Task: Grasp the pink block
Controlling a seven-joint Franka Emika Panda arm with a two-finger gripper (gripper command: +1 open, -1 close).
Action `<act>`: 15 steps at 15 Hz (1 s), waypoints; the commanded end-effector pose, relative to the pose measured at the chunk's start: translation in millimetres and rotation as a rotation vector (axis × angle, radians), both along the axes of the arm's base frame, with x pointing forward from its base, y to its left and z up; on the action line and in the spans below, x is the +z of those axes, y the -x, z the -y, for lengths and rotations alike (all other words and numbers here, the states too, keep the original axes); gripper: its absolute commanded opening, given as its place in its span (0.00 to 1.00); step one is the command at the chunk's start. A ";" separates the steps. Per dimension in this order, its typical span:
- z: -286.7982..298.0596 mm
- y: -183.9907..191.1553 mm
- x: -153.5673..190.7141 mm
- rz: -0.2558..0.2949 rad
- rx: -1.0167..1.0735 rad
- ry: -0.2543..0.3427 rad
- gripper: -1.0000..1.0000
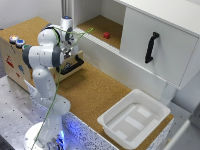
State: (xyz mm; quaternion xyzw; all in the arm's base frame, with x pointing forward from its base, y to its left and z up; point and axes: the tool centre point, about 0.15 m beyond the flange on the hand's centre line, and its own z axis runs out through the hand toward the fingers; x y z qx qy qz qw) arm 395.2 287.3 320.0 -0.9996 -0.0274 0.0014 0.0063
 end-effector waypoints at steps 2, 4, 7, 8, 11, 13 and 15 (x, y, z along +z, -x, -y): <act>1.2 -10.6 -1.2 -0.060 0.011 -0.036 1.00; -1.3 -3.8 10.2 0.031 0.014 0.005 1.00; -5.1 -16.3 50.6 0.092 0.041 0.021 1.00; -6.6 -21.4 68.5 0.108 0.056 0.030 1.00; -5.5 -33.2 109.4 0.148 0.085 0.083 1.00; 0.4 -43.8 129.0 0.162 0.068 0.118 1.00; 7.5 -55.4 146.2 0.194 0.037 0.143 1.00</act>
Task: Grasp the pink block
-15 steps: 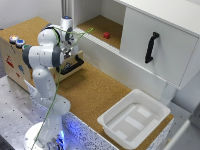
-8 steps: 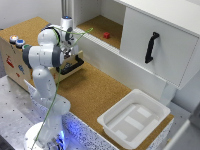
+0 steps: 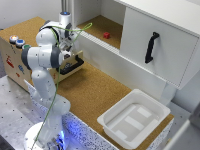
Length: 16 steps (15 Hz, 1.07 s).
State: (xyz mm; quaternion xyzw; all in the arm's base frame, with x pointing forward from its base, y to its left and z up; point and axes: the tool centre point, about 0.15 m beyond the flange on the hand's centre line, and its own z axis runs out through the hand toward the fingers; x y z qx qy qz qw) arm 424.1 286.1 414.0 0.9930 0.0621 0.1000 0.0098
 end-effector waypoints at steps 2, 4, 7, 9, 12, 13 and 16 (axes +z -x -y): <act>11.8 -37.0 67.0 0.015 -0.061 0.162 1.00; 23.0 -50.4 73.8 0.010 -0.059 0.212 1.00; 49.2 -74.8 80.6 0.025 -0.092 0.240 1.00; 64.9 -92.2 87.9 0.080 -0.073 0.197 1.00; 73.9 -122.6 90.6 0.142 -0.004 0.151 1.00; 77.1 -134.3 89.6 0.160 0.016 0.138 1.00; 95.1 -160.6 87.1 0.235 0.039 0.081 1.00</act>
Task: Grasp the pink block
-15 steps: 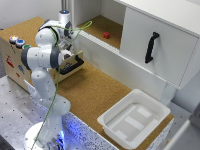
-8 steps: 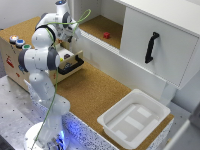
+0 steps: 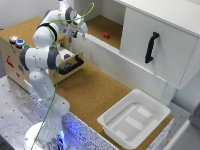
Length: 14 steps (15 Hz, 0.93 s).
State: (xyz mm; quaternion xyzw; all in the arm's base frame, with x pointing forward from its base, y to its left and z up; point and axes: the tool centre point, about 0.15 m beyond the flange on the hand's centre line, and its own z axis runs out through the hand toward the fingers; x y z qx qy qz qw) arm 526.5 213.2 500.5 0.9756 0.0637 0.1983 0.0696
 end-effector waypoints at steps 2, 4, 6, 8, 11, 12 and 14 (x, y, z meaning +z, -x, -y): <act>30.3 -68.4 0.3 0.046 0.056 -0.015 1.00; 40.8 -79.6 -0.3 0.056 0.073 -0.005 1.00; 52.3 -91.1 -4.5 0.050 0.074 -0.012 1.00; 60.5 -102.8 -11.3 0.048 0.069 -0.012 1.00; 68.2 -126.3 -21.2 0.061 0.067 -0.020 1.00; 69.7 -133.9 -22.3 0.073 0.059 -0.027 1.00; 67.9 -147.4 -22.5 0.096 0.085 -0.070 1.00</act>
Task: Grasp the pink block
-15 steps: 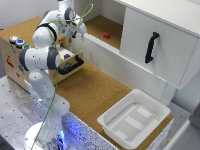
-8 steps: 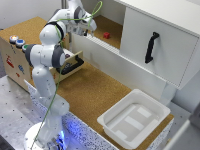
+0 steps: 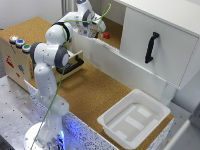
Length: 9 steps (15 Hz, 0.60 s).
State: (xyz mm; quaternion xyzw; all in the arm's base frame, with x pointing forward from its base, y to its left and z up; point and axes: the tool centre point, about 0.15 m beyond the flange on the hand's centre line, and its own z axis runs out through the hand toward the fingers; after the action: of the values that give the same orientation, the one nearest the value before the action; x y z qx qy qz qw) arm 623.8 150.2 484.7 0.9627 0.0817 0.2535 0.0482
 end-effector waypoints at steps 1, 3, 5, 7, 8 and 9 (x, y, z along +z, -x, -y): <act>2.8 -56.3 -7.5 -0.005 0.037 -0.033 1.00; -1.4 -71.2 -11.6 -0.004 0.044 -0.068 1.00; -4.4 -84.9 -19.0 -0.021 0.039 -0.079 1.00; -2.2 -91.6 -24.3 -0.034 0.024 -0.102 1.00; -1.0 -91.8 -24.8 -0.033 0.009 -0.101 1.00; 0.5 -90.1 -25.5 -0.024 -0.012 -0.115 0.00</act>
State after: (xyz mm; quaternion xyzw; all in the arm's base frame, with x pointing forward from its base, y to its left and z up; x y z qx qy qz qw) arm 679.8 153.9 463.7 0.9561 0.0790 0.2812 0.0226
